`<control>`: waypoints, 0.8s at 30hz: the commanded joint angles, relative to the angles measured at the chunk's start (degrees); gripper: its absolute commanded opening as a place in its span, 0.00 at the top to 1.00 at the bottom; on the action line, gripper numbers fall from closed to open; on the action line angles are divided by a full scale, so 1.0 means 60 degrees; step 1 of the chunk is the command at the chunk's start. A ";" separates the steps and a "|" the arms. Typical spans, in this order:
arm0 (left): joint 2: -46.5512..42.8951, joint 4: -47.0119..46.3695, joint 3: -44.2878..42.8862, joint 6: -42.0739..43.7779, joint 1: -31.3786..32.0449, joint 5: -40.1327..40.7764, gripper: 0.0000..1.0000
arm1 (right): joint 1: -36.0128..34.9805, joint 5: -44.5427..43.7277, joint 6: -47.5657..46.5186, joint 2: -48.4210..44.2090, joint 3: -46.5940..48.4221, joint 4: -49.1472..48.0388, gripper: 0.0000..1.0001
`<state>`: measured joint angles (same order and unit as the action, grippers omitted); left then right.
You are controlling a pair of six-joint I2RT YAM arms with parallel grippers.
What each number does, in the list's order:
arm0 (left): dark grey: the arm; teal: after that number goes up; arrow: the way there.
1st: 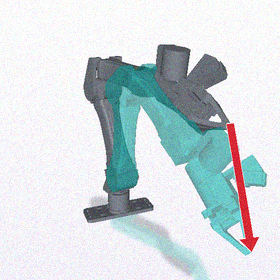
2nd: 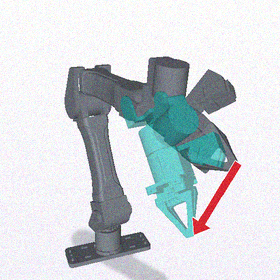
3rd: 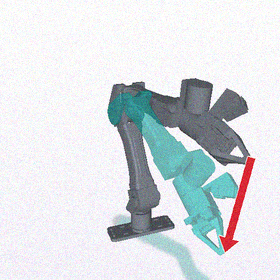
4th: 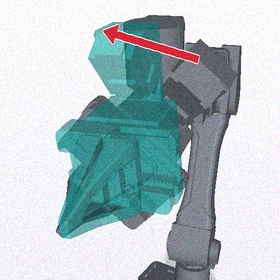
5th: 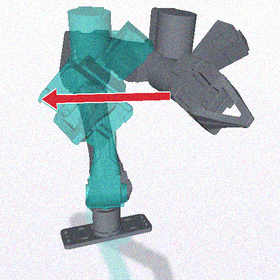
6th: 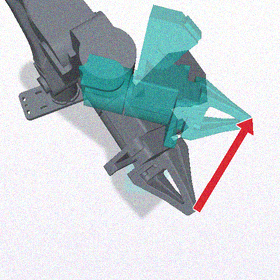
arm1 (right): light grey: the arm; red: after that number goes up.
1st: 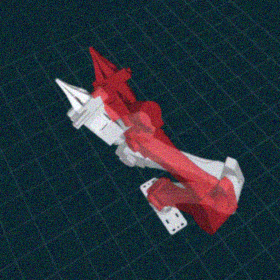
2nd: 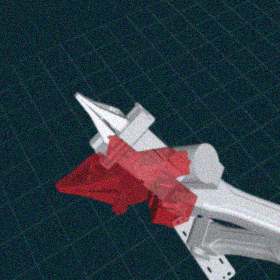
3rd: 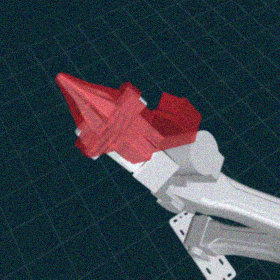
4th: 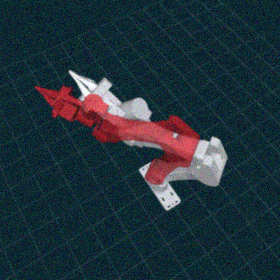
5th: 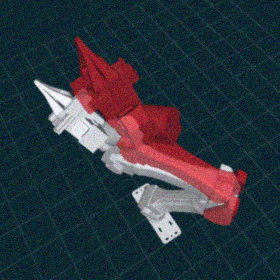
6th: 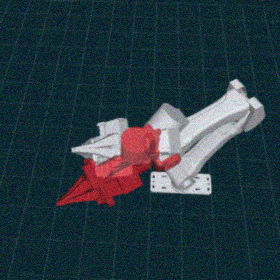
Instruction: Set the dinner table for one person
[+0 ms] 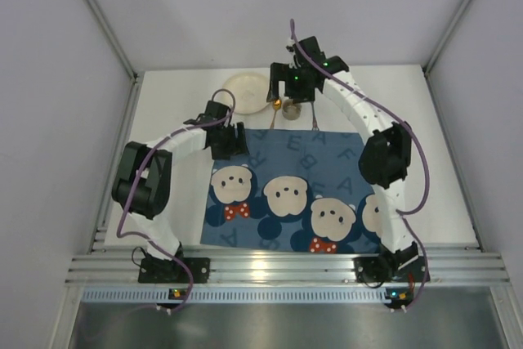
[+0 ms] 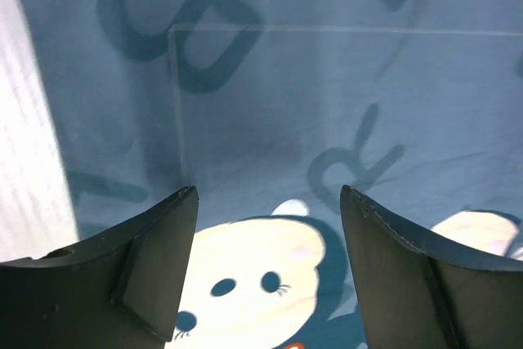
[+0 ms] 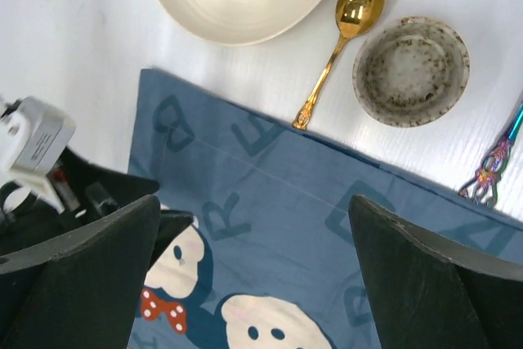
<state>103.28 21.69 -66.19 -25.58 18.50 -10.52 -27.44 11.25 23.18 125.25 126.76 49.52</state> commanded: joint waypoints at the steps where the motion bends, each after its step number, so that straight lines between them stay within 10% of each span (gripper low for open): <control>1: -0.0674 0.0514 0.0484 0.0177 -0.0007 0.0610 0.25 | 0.0076 -0.0202 0.0121 0.0642 0.0860 0.0214 0.02; 24: -0.1906 0.2536 0.0531 0.0016 -0.0374 0.1681 0.25 | 0.0121 -0.1288 0.0722 0.2855 0.1989 -0.0430 0.12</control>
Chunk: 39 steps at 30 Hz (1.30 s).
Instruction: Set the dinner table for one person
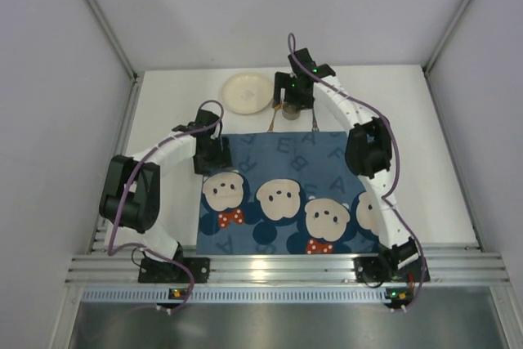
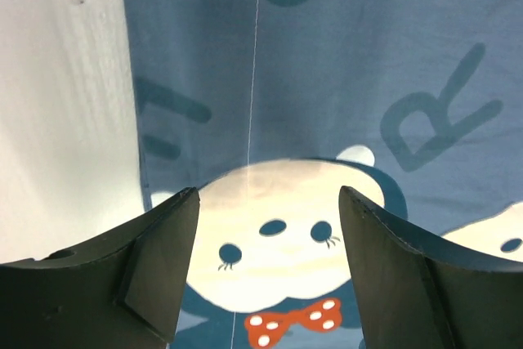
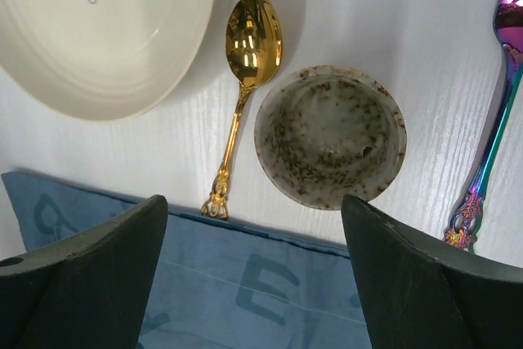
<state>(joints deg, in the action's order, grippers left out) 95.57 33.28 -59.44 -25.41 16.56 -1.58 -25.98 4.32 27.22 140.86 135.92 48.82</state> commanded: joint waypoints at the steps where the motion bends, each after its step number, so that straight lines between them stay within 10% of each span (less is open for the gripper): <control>1: -0.0679 0.0751 -0.0698 0.0001 -0.0049 0.0176 0.25 | -0.0167 -0.0206 0.0019 0.0370 0.0462 -0.0299 0.14; 9: -0.0870 0.1236 -0.1285 0.0294 -0.0049 0.0542 0.25 | -0.0299 -0.0617 -0.0040 0.0796 0.0462 -0.0270 0.41; 17: -0.0928 0.1163 -0.1050 0.0382 -0.0049 0.0660 0.26 | -0.0314 -0.1217 -0.0303 0.0694 0.0477 -0.0211 0.98; 27: -0.0548 0.1192 -0.1826 0.0587 -0.0050 0.0382 0.26 | -0.0051 -0.1670 -0.0215 -0.1061 0.0230 0.0037 1.00; 32: 0.0037 0.1089 -0.2804 0.0910 0.0009 -0.0980 0.02 | 0.0710 -0.2433 -0.0420 -0.3887 -0.3150 0.0023 1.00; 39: 0.1589 0.1046 -0.4739 0.0661 0.0536 -0.0996 0.02 | 0.2146 -0.2668 -0.0611 -0.7272 -0.8337 -0.0693 1.00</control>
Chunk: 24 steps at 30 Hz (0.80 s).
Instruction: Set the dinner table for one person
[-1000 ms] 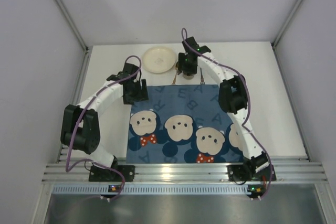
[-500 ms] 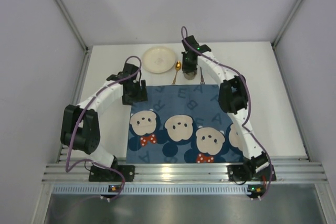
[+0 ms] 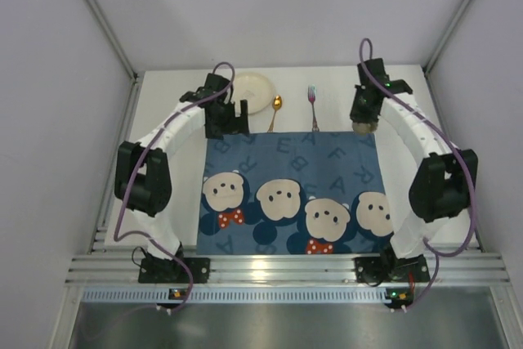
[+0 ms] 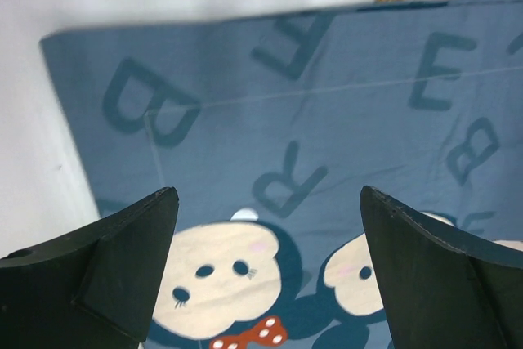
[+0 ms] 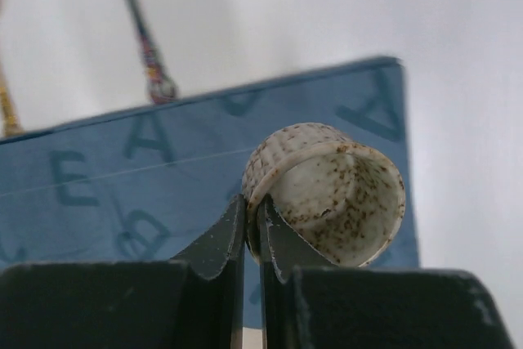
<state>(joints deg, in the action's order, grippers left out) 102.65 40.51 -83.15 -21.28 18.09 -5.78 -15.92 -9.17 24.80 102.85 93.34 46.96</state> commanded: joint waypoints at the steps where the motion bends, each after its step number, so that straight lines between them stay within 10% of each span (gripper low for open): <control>1: 0.0600 -0.0160 -0.1297 -0.0042 0.0368 -0.0296 0.02 | 0.0645 -0.0377 -0.0236 -0.1317 -0.1941 -0.0458 1.00; 24: 0.4834 -0.0966 -0.5682 0.0264 0.1556 0.0055 0.02 | 0.0749 0.0092 0.0438 0.1183 -0.2007 -0.1469 1.00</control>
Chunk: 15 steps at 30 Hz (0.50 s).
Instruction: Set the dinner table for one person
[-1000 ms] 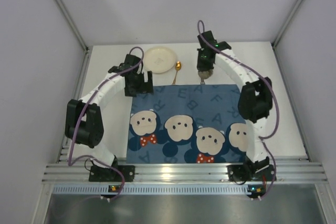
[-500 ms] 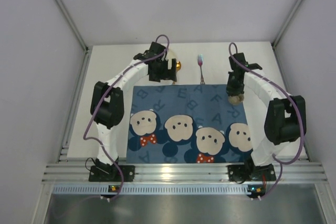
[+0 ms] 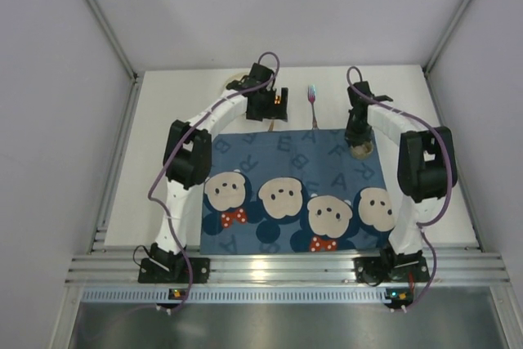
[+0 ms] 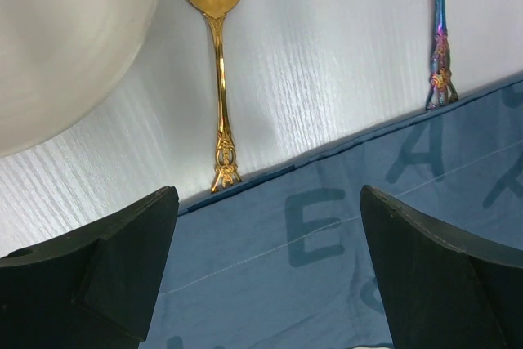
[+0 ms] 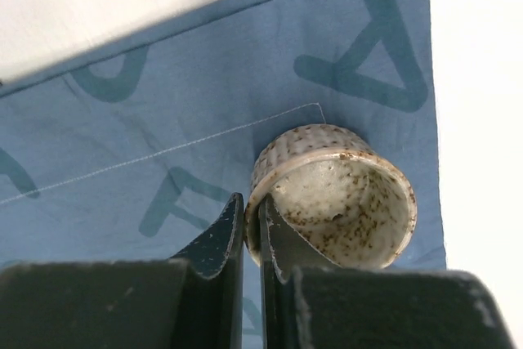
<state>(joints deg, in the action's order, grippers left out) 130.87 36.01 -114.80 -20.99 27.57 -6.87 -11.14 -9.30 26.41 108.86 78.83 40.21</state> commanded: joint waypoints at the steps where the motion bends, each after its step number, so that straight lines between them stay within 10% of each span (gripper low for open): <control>1: 0.0248 -0.0215 -0.0407 0.0305 -0.0025 0.0310 0.02 | -0.0092 0.0274 0.0168 0.0197 0.0412 -0.0315 0.97; 9: 0.0674 -0.0567 -0.0538 0.0701 -0.0010 0.1057 0.03 | -0.0370 0.0568 -0.0052 -0.1644 -0.0406 0.0417 0.29; 15: 0.0966 -0.0874 -0.0816 0.0964 0.0019 0.2009 0.07 | -0.0561 0.0671 -0.0022 -0.3622 -0.1431 0.1150 0.14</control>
<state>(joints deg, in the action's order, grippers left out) 136.46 34.72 -116.42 -17.10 27.55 1.48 -13.61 -5.85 26.57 94.94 72.16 43.88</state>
